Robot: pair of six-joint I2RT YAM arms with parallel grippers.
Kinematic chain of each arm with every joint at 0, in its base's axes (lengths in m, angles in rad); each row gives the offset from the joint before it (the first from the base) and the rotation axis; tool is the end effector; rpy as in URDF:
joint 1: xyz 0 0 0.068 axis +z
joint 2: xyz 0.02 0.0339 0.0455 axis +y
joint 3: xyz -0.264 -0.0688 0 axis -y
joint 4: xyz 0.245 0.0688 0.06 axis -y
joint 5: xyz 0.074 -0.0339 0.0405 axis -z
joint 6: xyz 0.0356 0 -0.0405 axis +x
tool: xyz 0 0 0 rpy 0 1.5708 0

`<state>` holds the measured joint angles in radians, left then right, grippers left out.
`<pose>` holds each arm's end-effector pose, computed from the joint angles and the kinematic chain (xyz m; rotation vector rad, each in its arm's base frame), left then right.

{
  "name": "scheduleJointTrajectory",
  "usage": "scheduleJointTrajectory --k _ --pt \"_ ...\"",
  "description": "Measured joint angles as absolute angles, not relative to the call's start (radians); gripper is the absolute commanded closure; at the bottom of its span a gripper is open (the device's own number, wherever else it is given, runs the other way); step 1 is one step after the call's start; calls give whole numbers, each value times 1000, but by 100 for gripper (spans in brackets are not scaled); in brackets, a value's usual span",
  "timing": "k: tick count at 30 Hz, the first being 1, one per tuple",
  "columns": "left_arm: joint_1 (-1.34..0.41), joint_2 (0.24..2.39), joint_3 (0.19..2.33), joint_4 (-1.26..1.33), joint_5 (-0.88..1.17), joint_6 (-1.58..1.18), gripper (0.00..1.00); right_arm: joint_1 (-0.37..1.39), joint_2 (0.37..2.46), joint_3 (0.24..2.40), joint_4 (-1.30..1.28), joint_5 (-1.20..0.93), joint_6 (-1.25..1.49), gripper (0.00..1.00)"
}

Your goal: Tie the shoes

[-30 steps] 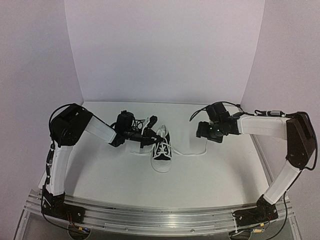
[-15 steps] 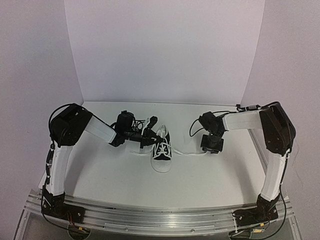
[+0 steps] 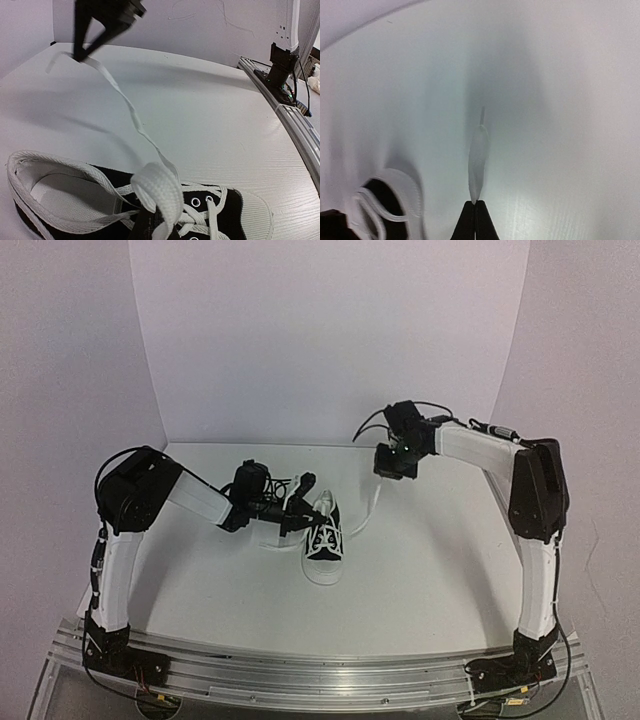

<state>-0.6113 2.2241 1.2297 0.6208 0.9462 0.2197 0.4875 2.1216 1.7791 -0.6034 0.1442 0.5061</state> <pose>0.3540 -0.2834 0.1158 1.3336 1.4274 -1.1707 0.4203 0.2170 0.2241 0.0821 2.5160 0.2277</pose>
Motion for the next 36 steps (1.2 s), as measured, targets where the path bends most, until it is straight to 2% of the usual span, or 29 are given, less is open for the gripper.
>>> scheduleJointTrajectory --k 3,10,23,25,28,34,36 --pt "-615 2214 1230 620 946 237 100 532 2129 1924 -553 91 457 100" --pt "-619 2194 1230 612 946 252 100 677 2218 2109 -424 -77 437 100" --pt "-619 2156 1189 565 941 265 100 716 2357 2134 -264 -237 599 99" --pt "-619 2155 1182 565 939 264 100 724 2359 2133 -253 -249 632 92" --pt "-619 2153 1175 566 937 262 100 739 2359 2108 -223 -265 683 66" --pt "-641 2152 1151 529 930 255 100 749 2330 1979 -178 -254 707 34" --pt "-654 2152 1149 524 929 254 100 756 2295 1939 -174 -237 705 29"
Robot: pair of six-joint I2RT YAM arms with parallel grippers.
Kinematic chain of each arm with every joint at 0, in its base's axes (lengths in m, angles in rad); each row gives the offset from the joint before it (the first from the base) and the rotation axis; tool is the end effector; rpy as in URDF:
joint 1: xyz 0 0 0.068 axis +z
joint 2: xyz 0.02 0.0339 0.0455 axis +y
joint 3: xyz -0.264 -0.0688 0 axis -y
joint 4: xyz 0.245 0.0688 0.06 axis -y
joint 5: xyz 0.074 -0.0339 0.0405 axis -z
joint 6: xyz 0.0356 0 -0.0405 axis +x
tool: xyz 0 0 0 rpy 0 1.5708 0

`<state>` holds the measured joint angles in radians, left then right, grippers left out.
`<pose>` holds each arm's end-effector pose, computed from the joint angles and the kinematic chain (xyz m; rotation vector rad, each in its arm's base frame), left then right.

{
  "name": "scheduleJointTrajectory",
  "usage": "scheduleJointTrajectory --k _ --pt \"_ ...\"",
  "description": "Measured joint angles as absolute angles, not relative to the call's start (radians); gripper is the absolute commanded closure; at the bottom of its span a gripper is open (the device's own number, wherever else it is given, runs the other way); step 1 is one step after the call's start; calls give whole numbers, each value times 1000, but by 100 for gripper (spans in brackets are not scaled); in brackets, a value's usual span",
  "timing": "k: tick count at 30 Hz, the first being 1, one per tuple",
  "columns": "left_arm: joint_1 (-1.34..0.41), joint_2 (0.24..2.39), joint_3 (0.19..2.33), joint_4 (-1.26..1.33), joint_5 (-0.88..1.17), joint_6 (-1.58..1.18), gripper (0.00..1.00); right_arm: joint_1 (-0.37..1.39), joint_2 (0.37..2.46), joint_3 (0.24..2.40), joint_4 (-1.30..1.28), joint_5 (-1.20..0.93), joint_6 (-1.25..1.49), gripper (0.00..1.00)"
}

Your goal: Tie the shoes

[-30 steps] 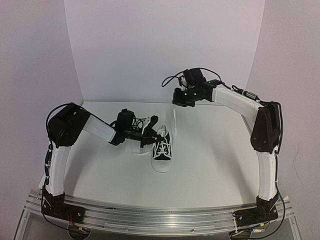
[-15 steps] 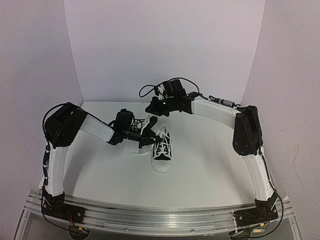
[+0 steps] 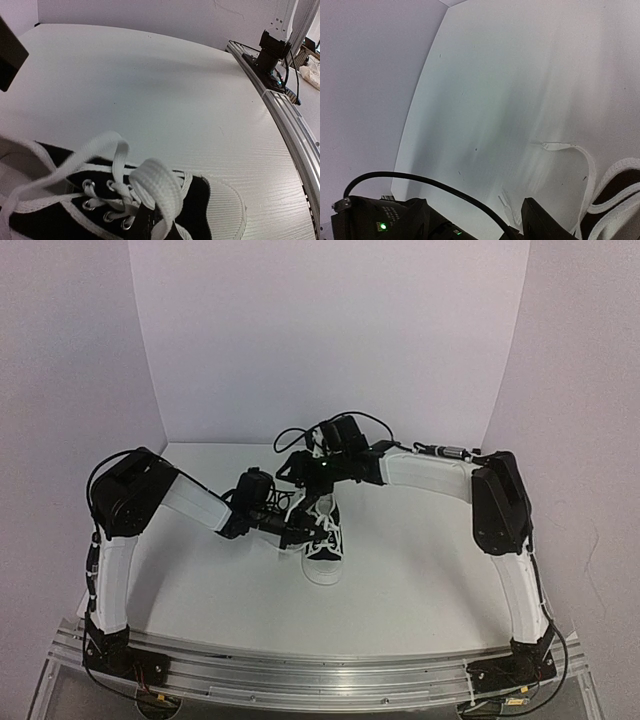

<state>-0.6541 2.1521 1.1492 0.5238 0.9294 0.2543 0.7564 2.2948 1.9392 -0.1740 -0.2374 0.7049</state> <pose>0.3254 -0.2854 0.1159 1.3907 1.4934 -1.1946 0.3864 0.3761 0.2274 -0.2153 2.2827 1.0784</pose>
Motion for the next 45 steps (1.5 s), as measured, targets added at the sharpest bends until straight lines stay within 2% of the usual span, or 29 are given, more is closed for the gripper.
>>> scheduleJointTrajectory --k 11,15,23,28,39,45 --pt "-618 2152 1150 570 911 235 100 713 2128 1843 -207 -144 684 29" --pt "-619 2152 1150 578 911 235 100 683 2068 1756 -216 -100 683 24" --pt "-622 2152 1150 585 911 235 100 662 1907 1418 -120 -133 616 21" --pt "-622 2152 1150 587 911 235 100 688 1893 1308 -27 -168 578 27" --pt "-622 2152 1151 586 911 235 100 728 1969 1337 143 -245 556 40" --pt "-622 2152 1151 587 910 235 100 736 1983 1337 164 -267 564 52"
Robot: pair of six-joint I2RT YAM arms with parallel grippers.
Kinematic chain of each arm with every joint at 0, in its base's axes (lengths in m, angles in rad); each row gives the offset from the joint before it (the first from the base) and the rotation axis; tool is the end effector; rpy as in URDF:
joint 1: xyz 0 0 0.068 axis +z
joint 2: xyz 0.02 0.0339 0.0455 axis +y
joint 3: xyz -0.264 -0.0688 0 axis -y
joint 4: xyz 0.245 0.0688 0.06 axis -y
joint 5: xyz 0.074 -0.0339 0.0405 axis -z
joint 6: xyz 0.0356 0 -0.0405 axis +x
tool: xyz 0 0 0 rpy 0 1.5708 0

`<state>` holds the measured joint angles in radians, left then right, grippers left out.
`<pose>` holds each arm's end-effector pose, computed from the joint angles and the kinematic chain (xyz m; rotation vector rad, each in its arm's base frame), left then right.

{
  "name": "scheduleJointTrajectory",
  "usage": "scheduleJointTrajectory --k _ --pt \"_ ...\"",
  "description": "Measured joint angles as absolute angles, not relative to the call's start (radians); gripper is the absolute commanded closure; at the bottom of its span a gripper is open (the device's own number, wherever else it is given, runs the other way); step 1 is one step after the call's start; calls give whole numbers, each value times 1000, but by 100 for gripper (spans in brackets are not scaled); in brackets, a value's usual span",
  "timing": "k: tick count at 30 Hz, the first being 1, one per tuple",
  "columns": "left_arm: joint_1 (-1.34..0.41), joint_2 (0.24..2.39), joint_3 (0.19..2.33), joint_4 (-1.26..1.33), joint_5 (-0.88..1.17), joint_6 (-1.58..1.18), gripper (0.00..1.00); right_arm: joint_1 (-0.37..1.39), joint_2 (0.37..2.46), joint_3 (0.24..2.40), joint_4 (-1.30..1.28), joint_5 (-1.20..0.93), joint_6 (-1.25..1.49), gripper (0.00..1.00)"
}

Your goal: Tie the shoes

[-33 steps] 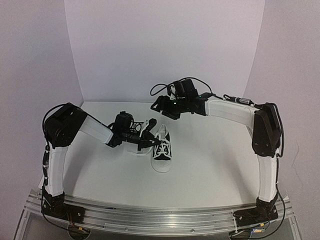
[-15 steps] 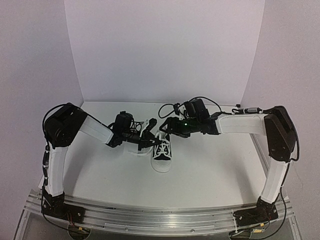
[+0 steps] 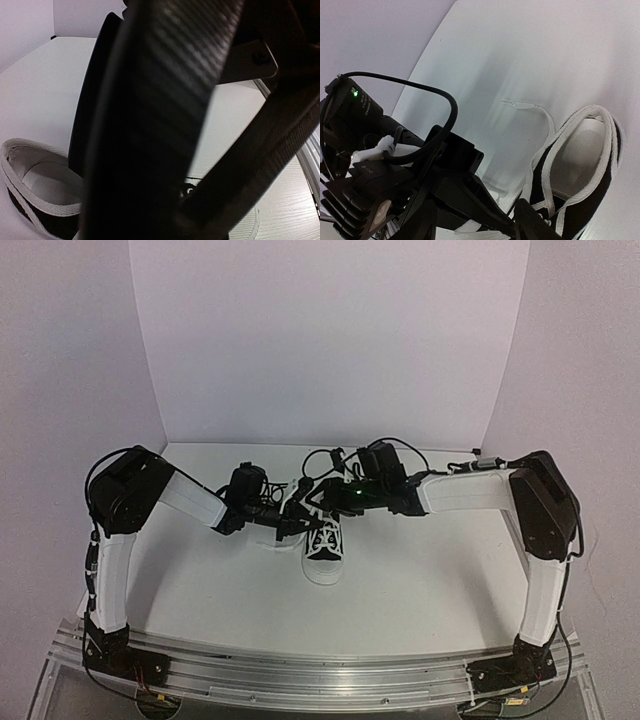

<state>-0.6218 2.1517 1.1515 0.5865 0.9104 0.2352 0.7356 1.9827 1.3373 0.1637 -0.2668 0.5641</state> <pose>0.3376 -0.2765 0.1219 1.3366 1.4700 -1.1465 0.3300 0.3113 0.2058 -0.3677 2.1832 1.0444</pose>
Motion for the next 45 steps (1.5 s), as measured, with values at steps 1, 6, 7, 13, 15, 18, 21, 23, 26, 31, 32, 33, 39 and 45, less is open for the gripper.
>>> scheduleJointTrajectory --k 1,6,7,13,15,18,21,23,26,31,32,33,39,45 --pt "-622 2152 1152 586 910 235 100 737 1985 1337 165 -271 568 53" --pt "-622 2152 1151 586 906 235 100 741 1990 1337 169 -283 579 57" --pt "-622 2152 1152 587 905 235 100 741 1990 1335 170 -284 581 60" --pt "-622 2152 1152 587 904 235 100 742 1990 1334 172 -291 585 98" --pt "-622 2152 1152 587 904 235 100 742 1991 1332 171 -292 588 100" --pt "-622 2152 1152 586 904 235 100 742 1991 1332 167 -287 583 100" --pt "-622 2152 1153 584 904 241 68 743 1991 1332 164 -283 571 100" --pt "-621 2152 1165 559 911 251 39 743 1991 1332 163 -276 560 100" --pt "-613 2152 1212 460 958 307 18 742 1991 1332 159 -267 539 100" --pt "-557 2143 1333 144 1055 519 17 740 1991 1332 143 -261 510 100" --pt "-543 2141 1366 56 1067 588 16 740 1991 1332 141 -260 505 100" --pt "-531 2140 1399 -20 1075 654 16 740 1991 1332 139 -259 501 100" --pt "-471 2141 1607 -486 1095 1036 29 740 1991 1333 134 -258 494 100" --pt "-458 2184 1685 -566 933 1169 27 740 1991 1335 129 -258 489 100"
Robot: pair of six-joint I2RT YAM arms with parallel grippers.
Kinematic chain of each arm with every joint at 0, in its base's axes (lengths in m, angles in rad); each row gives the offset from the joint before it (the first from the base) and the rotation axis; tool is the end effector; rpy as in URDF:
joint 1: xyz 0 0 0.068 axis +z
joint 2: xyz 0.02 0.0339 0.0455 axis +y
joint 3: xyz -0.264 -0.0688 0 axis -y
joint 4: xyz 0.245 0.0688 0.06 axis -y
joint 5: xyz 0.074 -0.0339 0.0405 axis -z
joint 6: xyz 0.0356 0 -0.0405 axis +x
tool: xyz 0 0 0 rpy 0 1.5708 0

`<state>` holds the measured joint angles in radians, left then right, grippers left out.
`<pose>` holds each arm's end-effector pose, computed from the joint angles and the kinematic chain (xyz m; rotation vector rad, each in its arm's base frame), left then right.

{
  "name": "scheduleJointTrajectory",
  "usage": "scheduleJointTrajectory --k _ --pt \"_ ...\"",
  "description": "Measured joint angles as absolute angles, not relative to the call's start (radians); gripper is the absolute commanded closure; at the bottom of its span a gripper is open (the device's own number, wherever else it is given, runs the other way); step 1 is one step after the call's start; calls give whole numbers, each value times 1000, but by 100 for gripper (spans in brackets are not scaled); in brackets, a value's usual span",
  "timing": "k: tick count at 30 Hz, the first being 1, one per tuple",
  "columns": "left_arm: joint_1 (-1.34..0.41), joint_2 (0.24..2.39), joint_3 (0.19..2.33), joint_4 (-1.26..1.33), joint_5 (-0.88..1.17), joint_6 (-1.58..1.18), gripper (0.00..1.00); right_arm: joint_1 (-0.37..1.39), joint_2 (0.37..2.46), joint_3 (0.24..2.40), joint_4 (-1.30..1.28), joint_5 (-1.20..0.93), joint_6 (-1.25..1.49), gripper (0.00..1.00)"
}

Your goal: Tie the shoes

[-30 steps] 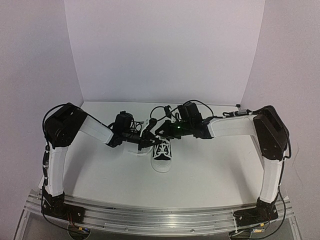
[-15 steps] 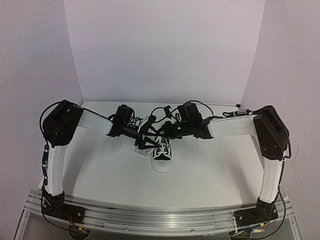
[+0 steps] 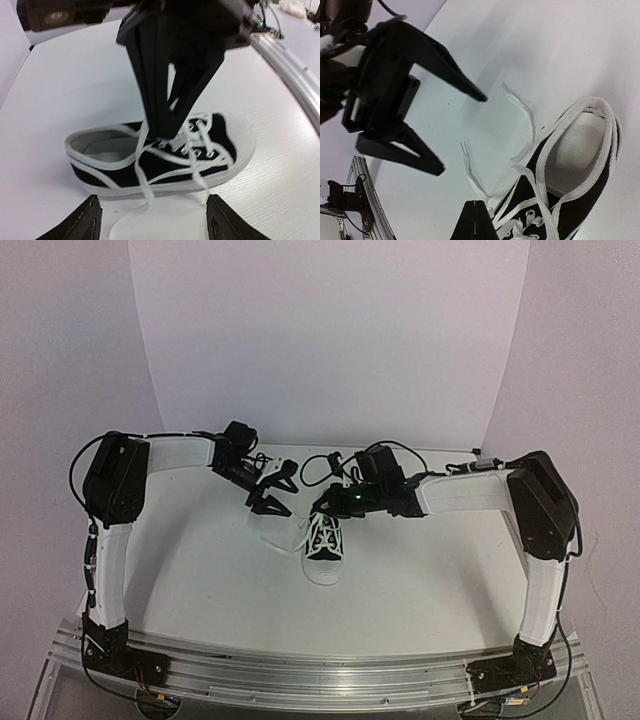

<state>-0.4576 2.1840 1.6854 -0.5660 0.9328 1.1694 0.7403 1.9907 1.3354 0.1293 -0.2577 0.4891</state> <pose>0.4018 -0.2297 0.1817 1.8182 1.3196 -0.8505 0.3277 0.3117 0.1984 -0.4458 2.1984 0.9795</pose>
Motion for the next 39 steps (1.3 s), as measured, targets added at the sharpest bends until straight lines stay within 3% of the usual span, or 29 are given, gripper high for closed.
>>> scheduleJointTrajectory --k 7,11,20,22,25,39 --pt "-436 2412 1901 -594 710 1194 23 740 1991 1338 111 -258 483 100" --pt "-423 2483 1991 -640 670 1193 29 740 1991 1346 110 -258 482 100" --pt "-426 2506 2061 -754 613 1188 61 740 1991 1350 107 -258 482 100" --pt "-428 2506 2060 -776 618 1195 79 740 1991 1352 107 -258 482 100" --pt "-433 2505 2054 -797 627 1202 99 740 1991 1355 107 -258 482 100" --pt "-448 2411 1901 -708 596 1126 100 740 1991 1368 101 -252 482 100"
